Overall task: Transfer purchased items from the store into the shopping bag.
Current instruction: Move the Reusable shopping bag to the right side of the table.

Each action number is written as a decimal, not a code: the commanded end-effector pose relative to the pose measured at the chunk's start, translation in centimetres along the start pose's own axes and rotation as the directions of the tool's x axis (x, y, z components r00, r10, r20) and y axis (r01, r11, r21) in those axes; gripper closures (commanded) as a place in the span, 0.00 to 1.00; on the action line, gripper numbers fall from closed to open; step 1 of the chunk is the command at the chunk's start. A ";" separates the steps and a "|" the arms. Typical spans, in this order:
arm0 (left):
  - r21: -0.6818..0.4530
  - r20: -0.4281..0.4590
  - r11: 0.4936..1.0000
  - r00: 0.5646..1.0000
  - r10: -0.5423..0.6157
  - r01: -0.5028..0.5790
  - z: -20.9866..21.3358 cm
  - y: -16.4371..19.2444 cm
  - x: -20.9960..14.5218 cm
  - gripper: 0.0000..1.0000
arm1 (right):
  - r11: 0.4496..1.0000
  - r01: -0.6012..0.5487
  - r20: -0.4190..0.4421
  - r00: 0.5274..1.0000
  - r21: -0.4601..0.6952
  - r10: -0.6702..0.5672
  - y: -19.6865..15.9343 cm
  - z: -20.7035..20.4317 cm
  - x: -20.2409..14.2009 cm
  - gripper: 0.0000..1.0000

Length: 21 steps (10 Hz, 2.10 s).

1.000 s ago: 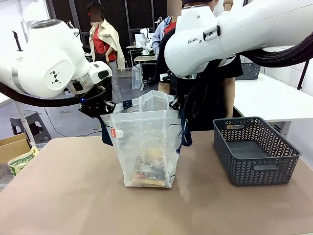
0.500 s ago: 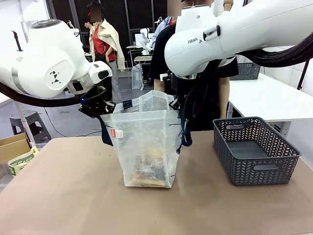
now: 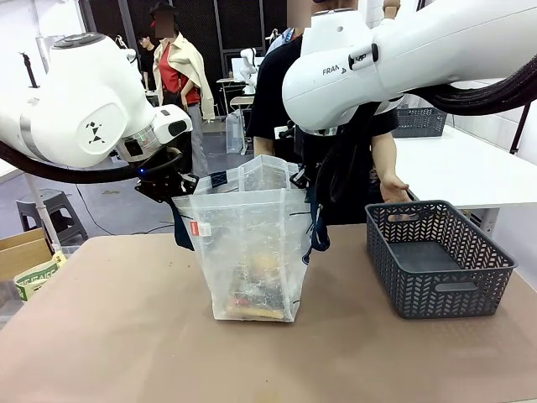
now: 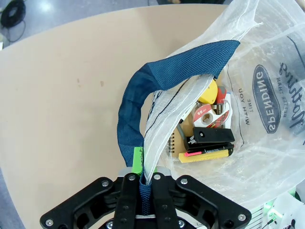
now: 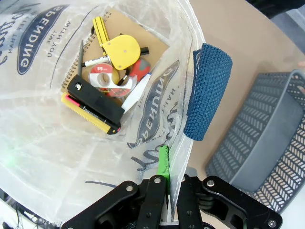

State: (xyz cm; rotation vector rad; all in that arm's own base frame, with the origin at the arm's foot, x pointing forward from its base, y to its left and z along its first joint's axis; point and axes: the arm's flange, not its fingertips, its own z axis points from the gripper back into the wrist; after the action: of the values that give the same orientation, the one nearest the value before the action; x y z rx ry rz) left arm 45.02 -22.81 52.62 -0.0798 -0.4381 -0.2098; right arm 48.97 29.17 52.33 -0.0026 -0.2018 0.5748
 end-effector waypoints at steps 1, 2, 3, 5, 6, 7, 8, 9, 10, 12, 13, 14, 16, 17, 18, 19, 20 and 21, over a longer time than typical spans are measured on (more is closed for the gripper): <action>0.015 0.009 1.000 1.000 -0.005 0.005 0.2 0.3 0.0 1.00 | 1.000 0.002 0.000 1.000 -0.001 -0.002 -0.1 0.0 -0.1 1.00; 0.015 0.009 1.000 1.000 -0.005 0.005 0.2 0.3 0.0 1.00 | 1.000 0.002 0.000 1.000 -0.001 -0.002 -0.1 0.0 -0.1 1.00; 0.015 0.009 1.000 1.000 -0.005 0.005 0.2 0.3 0.0 1.00 | 1.000 0.002 0.000 1.000 -0.001 -0.002 -0.1 0.0 -0.1 1.00; 0.015 0.009 1.000 1.000 -0.005 0.005 0.2 0.3 0.0 1.00 | 1.000 0.002 0.000 1.000 -0.001 -0.002 -0.1 0.0 -0.1 1.00; 0.015 0.009 1.000 1.000 -0.005 0.005 0.2 0.3 0.0 1.00 | 1.000 0.002 0.000 1.000 -0.001 -0.002 -0.1 0.0 -0.1 1.00; 0.015 0.009 1.000 1.000 -0.005 0.005 0.2 0.3 0.0 1.00 | 1.000 0.002 0.000 1.000 -0.001 -0.002 -0.1 0.0 -0.1 1.00; 0.015 0.009 1.000 1.000 -0.005 0.005 0.2 0.3 0.0 1.00 | 1.000 0.002 0.000 1.000 -0.001 -0.002 -0.1 0.0 -0.1 1.00; 0.015 0.009 1.000 1.000 -0.005 0.005 0.2 0.3 0.0 1.00 | 1.000 0.002 0.000 1.000 -0.001 -0.002 -0.1 0.0 -0.1 1.00; 0.015 0.009 1.000 1.000 -0.005 0.005 0.2 0.3 0.0 1.00 | 1.000 0.002 0.000 1.000 -0.001 -0.002 -0.1 0.0 -0.1 1.00; 0.015 0.009 1.000 1.000 -0.005 0.005 0.2 0.3 0.0 1.00 | 1.000 0.002 0.000 1.000 -0.001 -0.002 -0.1 0.0 -0.1 1.00; 0.015 0.009 1.000 1.000 -0.005 0.005 0.2 0.3 0.0 1.00 | 1.000 0.002 0.000 1.000 -0.001 -0.002 -0.1 0.0 -0.1 1.00; 0.015 0.009 1.000 1.000 -0.005 0.005 0.2 0.3 0.0 1.00 | 1.000 0.002 0.000 1.000 -0.001 -0.002 -0.1 0.0 -0.1 1.00; 0.015 0.009 1.000 1.000 -0.005 0.005 0.2 0.3 0.0 1.00 | 1.000 0.002 0.000 1.000 -0.001 -0.002 -0.1 0.0 -0.1 1.00; 0.015 0.009 1.000 1.000 -0.005 0.005 0.2 0.3 0.0 1.00 | 1.000 0.002 0.000 1.000 -0.001 -0.002 -0.1 0.0 -0.1 1.00; 0.015 0.009 1.000 1.000 -0.005 0.005 0.2 0.3 0.0 1.00 | 1.000 0.002 0.000 1.000 -0.001 -0.002 -0.1 0.0 -0.1 1.00; 0.015 0.009 1.000 1.000 -0.005 0.005 0.2 0.3 0.0 1.00 | 1.000 0.002 0.000 1.000 -0.001 -0.002 -0.1 0.0 -0.1 1.00; 0.000 0.000 1.000 1.000 0.000 0.000 0.0 0.0 0.0 1.00 | 1.000 0.002 0.000 1.000 -0.001 -0.002 -0.1 0.0 -0.1 1.00; -0.013 -0.003 1.000 1.000 0.016 -0.016 0.1 -0.3 0.3 1.00 | 1.000 0.000 0.000 1.000 0.000 0.000 0.0 0.0 0.0 1.00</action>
State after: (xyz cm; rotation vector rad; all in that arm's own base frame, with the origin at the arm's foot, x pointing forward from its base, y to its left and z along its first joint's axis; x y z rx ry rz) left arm 45.03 -22.90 52.58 -0.0822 -0.4365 -0.2092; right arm 48.96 29.18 52.32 -0.0026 -0.2018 0.5749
